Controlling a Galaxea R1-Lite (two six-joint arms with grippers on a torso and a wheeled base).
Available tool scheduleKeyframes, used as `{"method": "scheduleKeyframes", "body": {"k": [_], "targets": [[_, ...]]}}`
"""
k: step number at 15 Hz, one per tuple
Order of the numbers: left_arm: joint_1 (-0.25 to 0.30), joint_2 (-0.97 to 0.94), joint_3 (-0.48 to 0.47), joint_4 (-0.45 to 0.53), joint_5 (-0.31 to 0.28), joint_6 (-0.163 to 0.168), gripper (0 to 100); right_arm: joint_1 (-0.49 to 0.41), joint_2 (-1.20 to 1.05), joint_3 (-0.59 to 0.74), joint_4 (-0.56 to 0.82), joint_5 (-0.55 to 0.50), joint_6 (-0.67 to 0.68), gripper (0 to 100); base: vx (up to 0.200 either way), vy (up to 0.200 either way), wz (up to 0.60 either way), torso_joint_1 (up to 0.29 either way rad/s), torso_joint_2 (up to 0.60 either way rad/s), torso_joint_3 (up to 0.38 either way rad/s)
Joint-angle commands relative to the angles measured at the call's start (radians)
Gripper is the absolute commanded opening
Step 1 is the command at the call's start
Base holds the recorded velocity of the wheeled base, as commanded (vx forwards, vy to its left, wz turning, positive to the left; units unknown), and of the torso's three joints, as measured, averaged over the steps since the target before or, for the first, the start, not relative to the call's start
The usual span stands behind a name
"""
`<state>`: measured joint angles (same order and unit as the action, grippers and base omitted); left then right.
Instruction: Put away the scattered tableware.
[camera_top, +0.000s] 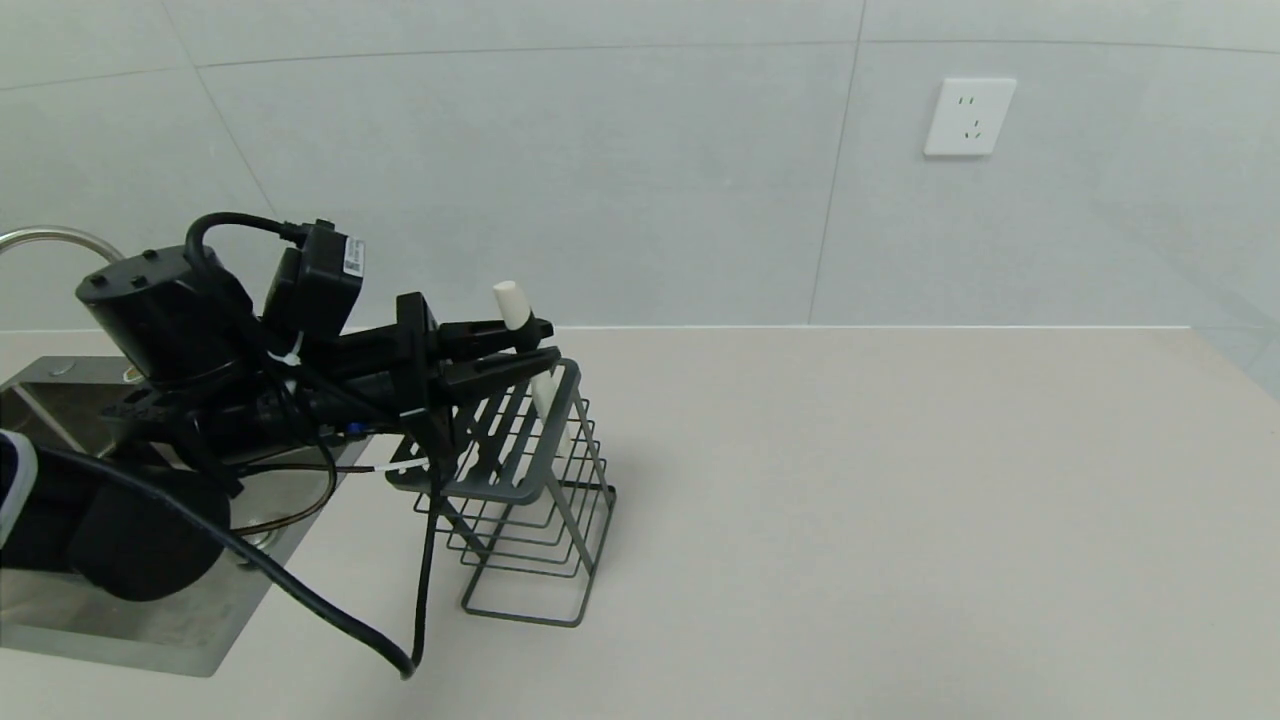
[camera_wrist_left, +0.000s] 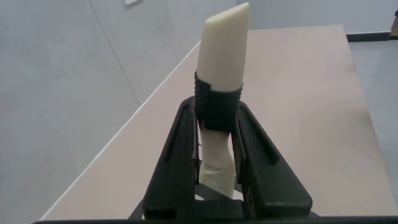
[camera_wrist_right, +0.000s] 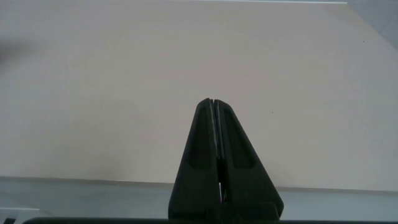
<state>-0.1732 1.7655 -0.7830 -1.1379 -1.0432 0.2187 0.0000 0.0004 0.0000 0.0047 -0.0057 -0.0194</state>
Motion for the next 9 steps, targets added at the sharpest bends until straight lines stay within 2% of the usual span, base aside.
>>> {"method": "scheduleKeyframes", "body": {"k": [1,9], "targets": [[0.0,0.023,0.002,0.0,0.0,0.01,0,0.0,0.0,0.0,0.0,0.0,0.001,0,0.0,0.0,0.0,0.0,0.0,0.0],[0.0,0.045,0.022,0.0,0.0,0.021,0,0.0,0.0,0.0,0.0,0.0,0.001,0,0.0,0.0,0.0,0.0,0.0,0.0]]}}
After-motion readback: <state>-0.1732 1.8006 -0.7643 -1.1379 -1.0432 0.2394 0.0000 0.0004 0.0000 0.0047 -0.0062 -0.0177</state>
